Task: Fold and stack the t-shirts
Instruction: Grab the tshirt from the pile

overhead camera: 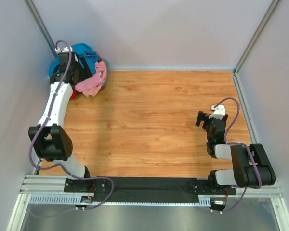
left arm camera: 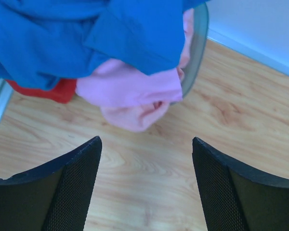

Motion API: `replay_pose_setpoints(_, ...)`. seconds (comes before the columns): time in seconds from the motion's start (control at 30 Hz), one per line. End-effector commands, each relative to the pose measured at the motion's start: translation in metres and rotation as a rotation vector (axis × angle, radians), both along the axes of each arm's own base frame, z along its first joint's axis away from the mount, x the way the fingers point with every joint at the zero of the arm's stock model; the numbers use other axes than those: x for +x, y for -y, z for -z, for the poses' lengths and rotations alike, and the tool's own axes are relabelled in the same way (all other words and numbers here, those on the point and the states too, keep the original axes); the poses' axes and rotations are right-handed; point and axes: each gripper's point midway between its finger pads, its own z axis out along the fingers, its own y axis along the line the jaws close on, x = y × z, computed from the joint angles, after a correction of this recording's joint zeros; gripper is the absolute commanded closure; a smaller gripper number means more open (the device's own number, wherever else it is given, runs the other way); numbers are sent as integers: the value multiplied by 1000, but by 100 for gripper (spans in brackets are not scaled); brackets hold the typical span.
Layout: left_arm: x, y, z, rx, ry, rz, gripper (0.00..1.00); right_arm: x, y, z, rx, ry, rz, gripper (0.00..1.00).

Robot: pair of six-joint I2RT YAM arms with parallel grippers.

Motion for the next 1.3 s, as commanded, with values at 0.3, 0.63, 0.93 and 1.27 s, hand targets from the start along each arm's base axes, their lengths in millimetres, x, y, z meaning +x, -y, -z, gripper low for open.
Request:
replay_pose_setpoints(0.3, 97, -55, 25, 260, -117, -124, 15, 12, 5, -27, 5, 95, 28, 0)
replay_pose_setpoints(0.63, 128, -52, 33, 210, -58, -87, 100, 12, 5, -27, 3, 95, 29, 0)
replay_pose_setpoints(0.93, 80, 31, -86, 276, 146, 5, 100, 12, 5, -27, 4, 94, 29, 0)
replay_pose_setpoints(1.27, -23, 218, -170, 303, 301, 500, 100, 18, 5, -109, 86, 121, 106, 0)
